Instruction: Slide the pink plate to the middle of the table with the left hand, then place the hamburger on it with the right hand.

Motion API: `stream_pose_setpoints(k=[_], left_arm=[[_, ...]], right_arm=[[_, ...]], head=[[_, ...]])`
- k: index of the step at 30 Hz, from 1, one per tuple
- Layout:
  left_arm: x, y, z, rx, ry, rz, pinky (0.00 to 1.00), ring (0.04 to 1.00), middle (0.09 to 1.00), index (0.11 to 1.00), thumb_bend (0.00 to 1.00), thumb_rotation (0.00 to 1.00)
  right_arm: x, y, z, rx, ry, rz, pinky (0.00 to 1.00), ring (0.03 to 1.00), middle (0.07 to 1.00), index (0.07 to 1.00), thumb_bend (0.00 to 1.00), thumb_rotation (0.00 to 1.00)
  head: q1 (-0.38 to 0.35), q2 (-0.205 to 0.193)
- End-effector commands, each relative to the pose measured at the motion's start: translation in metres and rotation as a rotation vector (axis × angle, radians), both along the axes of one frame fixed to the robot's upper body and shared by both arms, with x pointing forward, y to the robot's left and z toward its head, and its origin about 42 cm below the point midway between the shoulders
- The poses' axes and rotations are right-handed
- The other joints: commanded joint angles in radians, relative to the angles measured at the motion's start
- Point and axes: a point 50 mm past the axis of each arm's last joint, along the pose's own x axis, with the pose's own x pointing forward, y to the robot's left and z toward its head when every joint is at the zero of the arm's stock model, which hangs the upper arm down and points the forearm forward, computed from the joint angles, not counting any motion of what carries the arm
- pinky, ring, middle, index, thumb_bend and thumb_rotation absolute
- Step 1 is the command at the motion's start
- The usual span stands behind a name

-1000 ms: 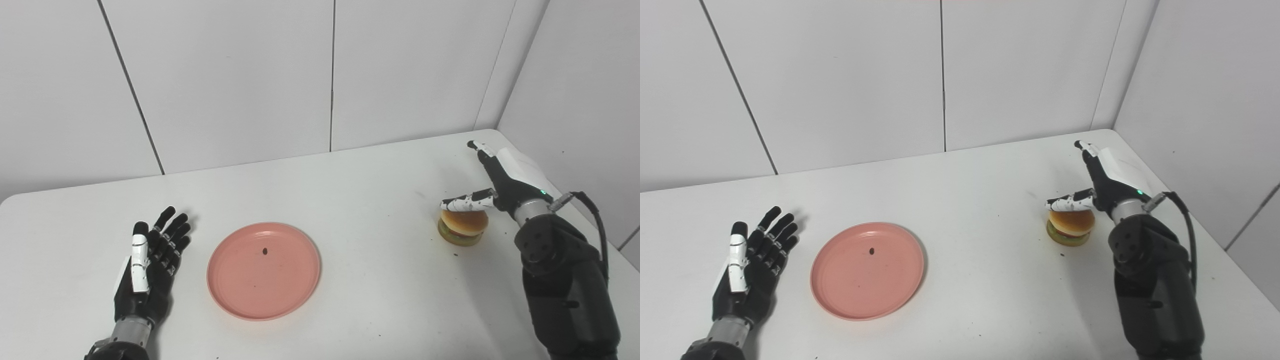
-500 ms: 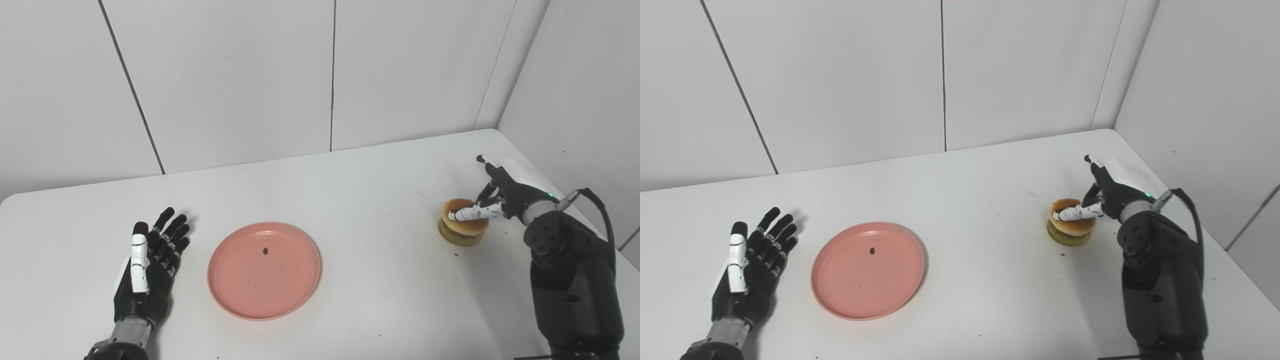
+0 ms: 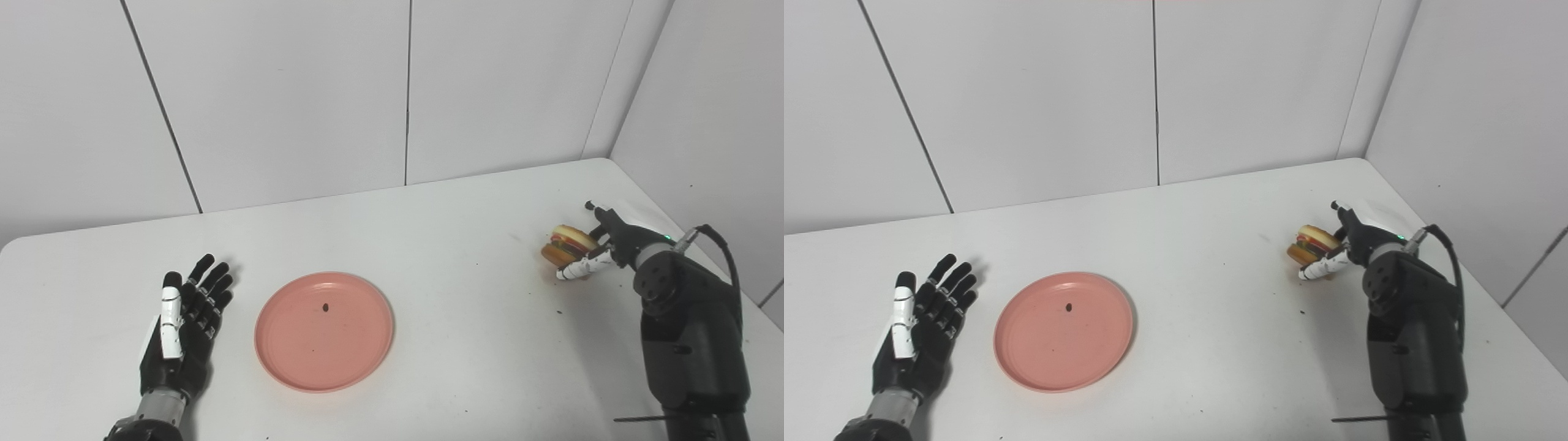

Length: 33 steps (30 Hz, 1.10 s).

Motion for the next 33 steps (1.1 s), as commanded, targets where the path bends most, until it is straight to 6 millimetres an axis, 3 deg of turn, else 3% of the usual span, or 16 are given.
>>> stream_pose_setpoints(k=[1, 7, 10, 11, 13, 14, 15, 16, 17, 21, 23, 26, 28, 30, 31, 33], left_arm=[[-0.006, 0.002, -0.012, 0.001, 0.06, -0.005, 0.98, 0.934, 0.897, 0.881, 0.6, 1.0], [-0.006, 0.003, -0.012, -0.001, 0.065, 0.0, 0.97, 0.93, 0.894, 0.88, 0.61, 1.0], [-0.006, 0.002, -0.012, -0.004, 0.065, -0.001, 0.97, 0.929, 0.894, 0.881, 0.61, 1.0], [-0.006, 0.002, -0.012, -0.005, 0.064, 0.0, 0.97, 0.927, 0.893, 0.878, 0.61, 1.0], [-0.006, 0.002, -0.012, 0.0, 0.063, -0.003, 0.97, 0.928, 0.894, 0.878, 0.61, 1.0], [-0.006, 0.002, -0.012, -0.001, 0.064, -0.003, 0.97, 0.93, 0.895, 0.879, 0.62, 1.0], [-0.006, 0.002, -0.012, -0.002, 0.065, -0.001, 0.97, 0.93, 0.895, 0.879, 0.62, 1.0], [-0.006, 0.002, -0.012, -0.003, 0.067, 0.0, 0.97, 0.93, 0.895, 0.878, 0.62, 1.0], [-0.006, 0.002, -0.012, -0.004, 0.067, 0.0, 0.97, 0.931, 0.895, 0.877, 0.61, 1.0], [-0.006, 0.002, -0.012, -0.005, 0.069, 0.0, 0.96, 0.925, 0.891, 0.874, 0.61, 1.0], [-0.007, 0.002, -0.011, -0.003, 0.066, -0.003, 0.97, 0.928, 0.894, 0.881, 0.61, 1.0], [-0.007, 0.002, -0.011, -0.003, 0.062, -0.005, 0.97, 0.93, 0.896, 0.882, 0.61, 1.0], [-0.007, 0.001, -0.011, -0.005, 0.063, -0.003, 0.96, 0.924, 0.89, 0.873, 0.61, 1.0], [-0.007, 0.001, -0.011, -0.008, 0.067, 0.001, 0.96, 0.922, 0.887, 0.869, 0.61, 1.0], [-0.007, 0.001, -0.01, -0.008, 0.068, -0.001, 0.96, 0.921, 0.886, 0.87, 0.61, 1.0], [-0.007, 0.001, -0.011, -0.003, 0.068, -0.004, 0.97, 0.927, 0.891, 0.877, 0.62, 1.0]], right_arm=[[-0.005, 0.003, 0.028, -0.017, -0.102, 0.009, 0.44, 0.544, 0.652, 0.962, 0.99, 0.28], [-0.017, 0.015, 0.042, -0.032, -0.16, 0.047, 0.29, 0.377, 0.505, 0.979, 0.96, 0.28], [-0.022, 0.018, 0.046, -0.007, -0.197, 0.064, 0.28, 0.365, 0.491, 0.983, 0.95, 0.25], [-0.023, 0.019, 0.047, 0.001, -0.21, 0.071, 0.36, 0.493, 0.663, 0.985, 0.96, 0.23], [-0.026, 0.021, 0.049, 0.011, -0.228, 0.083, 0.42, 0.575, 0.745, 0.99, 0.96, 0.22], [-0.026, 0.022, 0.049, 0.009, -0.23, 0.085, 0.4, 0.528, 0.672, 0.996, 0.95, 0.22], [-0.025, 0.022, 0.049, 0.004, -0.231, 0.087, 0.39, 0.517, 0.655, 0.997, 0.95, 0.23], [-0.023, 0.022, 0.047, -0.001, -0.228, 0.09, 0.33, 0.433, 0.587, 0.993, 0.94, 0.23], [-0.021, 0.021, 0.045, -0.012, -0.221, 0.091, 0.31, 0.418, 0.58, 0.988, 0.94, 0.23], [-0.008, 0.022, 0.038, -0.082, -0.152, 0.076, 0.37, 0.51, 0.656, 0.977, 0.96, 0.32], [-0.003, 0.021, 0.033, -0.08, -0.147, 0.072, 0.33, 0.431, 0.559, 0.968, 0.98, 0.33], [0.0, 0.02, 0.03, -0.073, -0.16, 0.078, 0.37, 0.501, 0.621, 0.964, 0.97, 0.32], [0.001, 0.021, 0.029, -0.071, -0.171, 0.085, 0.61, 0.779, 0.855, 0.965, 0.98, 0.33], [0.002, 0.024, 0.029, -0.084, -0.183, 0.086, 0.63, 0.799, 0.88, 0.966, 0.98, 0.34], [0.002, 0.025, 0.028, -0.092, -0.189, 0.085, 0.55, 0.727, 0.825, 0.969, 0.98, 0.35], [0.004, 0.028, 0.028, -0.094, -0.19, 0.086, 0.57, 0.776, 0.865, 0.973, 0.99, 0.36]], head=[[0.001, 0.001], [0.002, 0.001], [0.002, 0.003], [0.002, 0.003], [0.004, 0.002], [0.005, 0.001], [0.005, 0.001], [0.005, 0.001], [0.005, 0.001], [0.005, 0.001], [0.005, 0.003], [0.005, 0.003], [0.006, 0.003], [0.006, 0.003], [0.006, 0.003], [0.006, 0.003]])
